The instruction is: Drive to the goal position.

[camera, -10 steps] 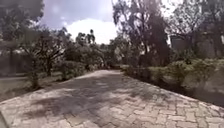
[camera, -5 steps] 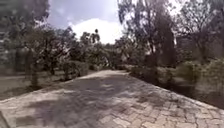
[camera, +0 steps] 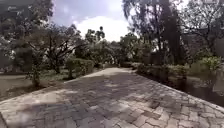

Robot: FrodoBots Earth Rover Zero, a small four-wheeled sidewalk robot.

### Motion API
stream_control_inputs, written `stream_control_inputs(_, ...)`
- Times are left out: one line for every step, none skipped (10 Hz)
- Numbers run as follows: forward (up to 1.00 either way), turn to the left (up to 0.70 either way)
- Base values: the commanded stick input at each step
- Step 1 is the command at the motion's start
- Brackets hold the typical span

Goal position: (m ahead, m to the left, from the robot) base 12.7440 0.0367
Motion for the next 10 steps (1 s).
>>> stream_control_inputs(0.7,0.0)
stream_control_inputs(0.7,0.0)
stream_control_inputs(0.7,0.0)
stream_control_inputs(0.7,0.0)
stream_control_inputs(0.7,0.0)
stream_control_inputs(0.7,0.0)
stream_control_inputs(0.7,0.0)
stream_control_inputs(0.7,0.0)
stream_control_inputs(0.7,0.0)
stream_control_inputs(0.7,0.0)
